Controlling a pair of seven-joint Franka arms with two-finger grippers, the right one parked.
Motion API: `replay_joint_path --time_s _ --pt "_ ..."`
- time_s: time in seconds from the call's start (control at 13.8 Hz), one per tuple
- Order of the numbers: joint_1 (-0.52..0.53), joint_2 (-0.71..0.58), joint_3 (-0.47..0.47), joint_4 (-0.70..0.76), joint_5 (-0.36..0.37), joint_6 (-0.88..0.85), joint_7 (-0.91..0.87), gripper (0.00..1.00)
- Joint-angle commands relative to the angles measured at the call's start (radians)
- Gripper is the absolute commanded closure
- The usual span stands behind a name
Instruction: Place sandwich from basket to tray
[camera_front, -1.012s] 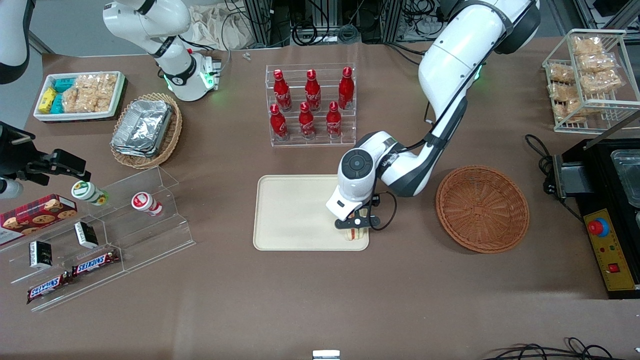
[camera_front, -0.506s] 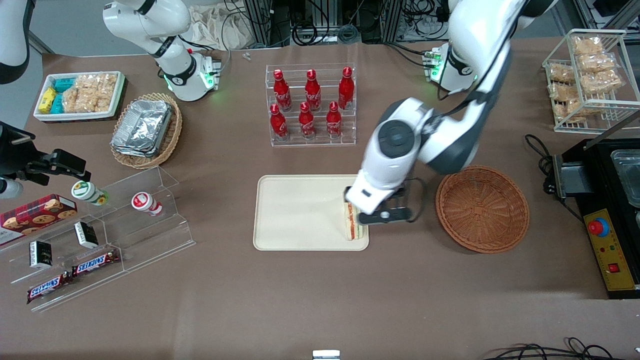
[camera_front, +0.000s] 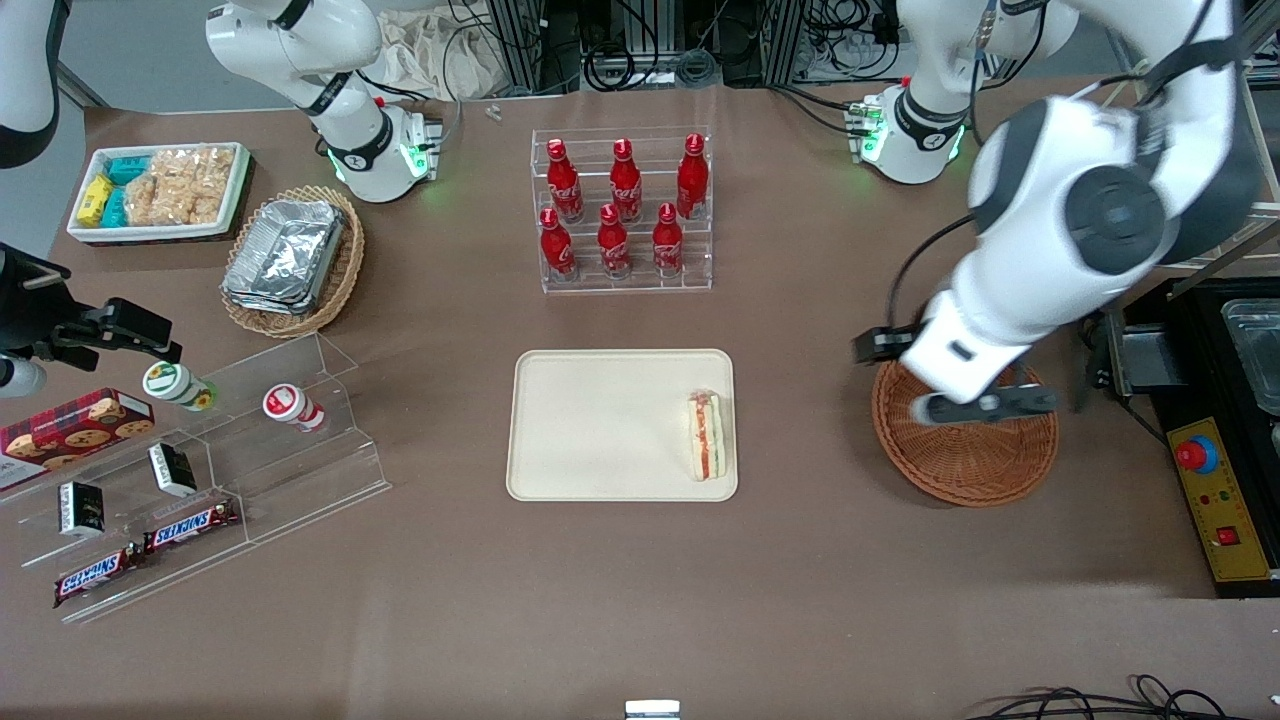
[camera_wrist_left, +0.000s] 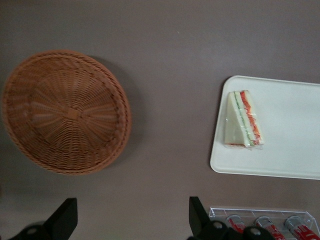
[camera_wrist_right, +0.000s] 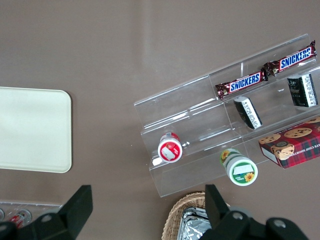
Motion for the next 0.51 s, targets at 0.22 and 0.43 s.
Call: replay_joint_path --time_s 0.22,0.43 --pt "0.043 -0.147 0.115 -0.089 -0.003 -0.066 0.109 0.0" --pt "0.197 -0.207 -0.007 -0.107 0.012 -0.099 0.149 0.0"
